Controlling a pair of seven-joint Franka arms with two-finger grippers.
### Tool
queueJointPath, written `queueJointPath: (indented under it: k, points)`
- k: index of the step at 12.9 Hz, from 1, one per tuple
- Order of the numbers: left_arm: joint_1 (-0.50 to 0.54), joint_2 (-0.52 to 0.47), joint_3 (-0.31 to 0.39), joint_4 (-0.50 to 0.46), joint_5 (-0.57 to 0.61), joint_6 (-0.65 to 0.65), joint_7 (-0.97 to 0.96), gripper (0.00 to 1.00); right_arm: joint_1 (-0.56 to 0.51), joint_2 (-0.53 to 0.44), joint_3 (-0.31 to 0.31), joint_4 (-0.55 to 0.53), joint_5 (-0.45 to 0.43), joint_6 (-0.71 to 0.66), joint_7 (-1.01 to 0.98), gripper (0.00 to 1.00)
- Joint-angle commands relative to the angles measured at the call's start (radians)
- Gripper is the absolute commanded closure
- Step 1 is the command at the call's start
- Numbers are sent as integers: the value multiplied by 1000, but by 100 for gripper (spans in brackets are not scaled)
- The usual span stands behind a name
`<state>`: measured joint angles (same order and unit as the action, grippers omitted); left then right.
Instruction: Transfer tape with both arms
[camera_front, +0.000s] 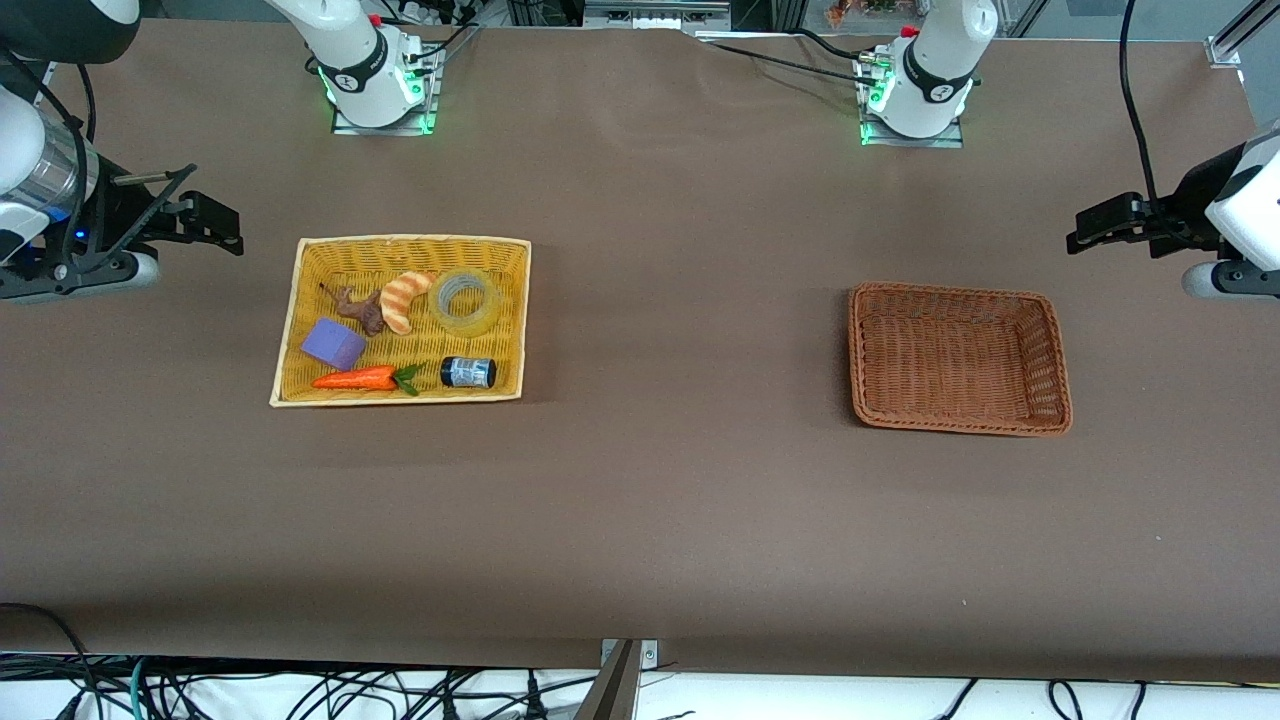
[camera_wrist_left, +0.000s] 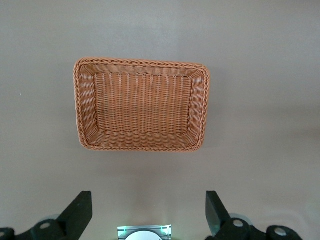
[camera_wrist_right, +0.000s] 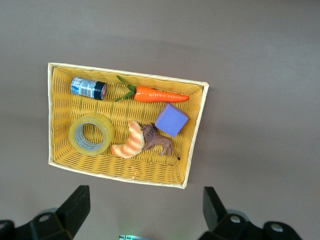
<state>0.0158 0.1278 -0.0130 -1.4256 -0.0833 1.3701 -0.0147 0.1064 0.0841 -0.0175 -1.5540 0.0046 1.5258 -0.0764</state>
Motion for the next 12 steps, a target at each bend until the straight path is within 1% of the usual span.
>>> queueJointPath:
  k: [1, 5, 8, 12]
  points:
    - [6, -10, -2, -13, -16, 10, 13, 0, -11, 2, 11, 31, -9, -10, 1, 0]
    - [6, -10, -2, -13, -16, 10, 15, 0, -11, 3, 11, 31, -15, -10, 3, 0]
    - [6, -10, -2, -13, -16, 10, 15, 0, -14, 11, 5, 31, 3, -7, 7, 0]
    - [6, -10, -2, -13, -16, 9, 15, 0, -14, 11, 5, 31, 3, -7, 7, 0]
